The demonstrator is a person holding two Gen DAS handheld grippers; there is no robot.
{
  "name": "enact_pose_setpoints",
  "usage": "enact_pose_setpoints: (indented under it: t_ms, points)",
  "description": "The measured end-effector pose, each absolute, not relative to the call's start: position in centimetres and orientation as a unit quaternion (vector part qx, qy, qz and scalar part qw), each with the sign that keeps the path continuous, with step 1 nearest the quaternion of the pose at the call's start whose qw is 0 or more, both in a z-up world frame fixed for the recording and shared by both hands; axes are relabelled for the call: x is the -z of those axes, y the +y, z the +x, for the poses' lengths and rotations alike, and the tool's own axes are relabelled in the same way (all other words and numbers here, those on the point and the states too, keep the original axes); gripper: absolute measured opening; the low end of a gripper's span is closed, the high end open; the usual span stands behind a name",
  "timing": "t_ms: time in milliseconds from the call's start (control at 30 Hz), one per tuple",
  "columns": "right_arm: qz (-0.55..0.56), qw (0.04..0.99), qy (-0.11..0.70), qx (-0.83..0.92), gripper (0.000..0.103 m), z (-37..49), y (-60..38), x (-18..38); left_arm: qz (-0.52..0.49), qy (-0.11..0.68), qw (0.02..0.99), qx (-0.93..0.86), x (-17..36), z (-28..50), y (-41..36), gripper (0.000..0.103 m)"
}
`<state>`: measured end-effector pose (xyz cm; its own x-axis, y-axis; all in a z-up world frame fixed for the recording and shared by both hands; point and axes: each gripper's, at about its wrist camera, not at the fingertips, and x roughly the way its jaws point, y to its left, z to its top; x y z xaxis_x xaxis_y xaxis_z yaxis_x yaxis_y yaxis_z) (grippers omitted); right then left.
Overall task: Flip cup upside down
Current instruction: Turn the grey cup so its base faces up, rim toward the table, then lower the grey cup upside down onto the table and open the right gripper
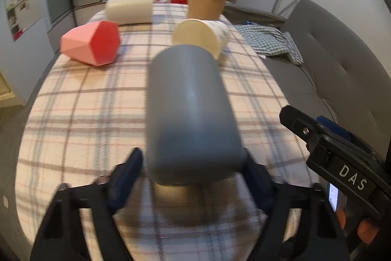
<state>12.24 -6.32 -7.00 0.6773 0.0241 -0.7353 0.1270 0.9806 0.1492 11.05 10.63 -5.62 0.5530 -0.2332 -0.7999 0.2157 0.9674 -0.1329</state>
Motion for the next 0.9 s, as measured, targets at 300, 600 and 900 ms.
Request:
enact_pose_setpoints:
  t_ms: [300,600,900]
  points:
    - [0.091,0.914,0.393,0.030,0.083,11.5,-6.3,6.0,0.018,0.430,0.894,0.121,3.1,9.7,11.5,0.072]
    - [0.089,0.916,0.390,0.022,0.083,10.6,-5.5,5.4,0.029,0.411,0.906,0.102,1.0,9.4,13.3,0.072]
    - [0.084,0.914,0.395,0.014,0.083,10.4,-4.7,5.6,0.035,0.403,0.908,0.113,-0.3,10.4,13.4,0.071]
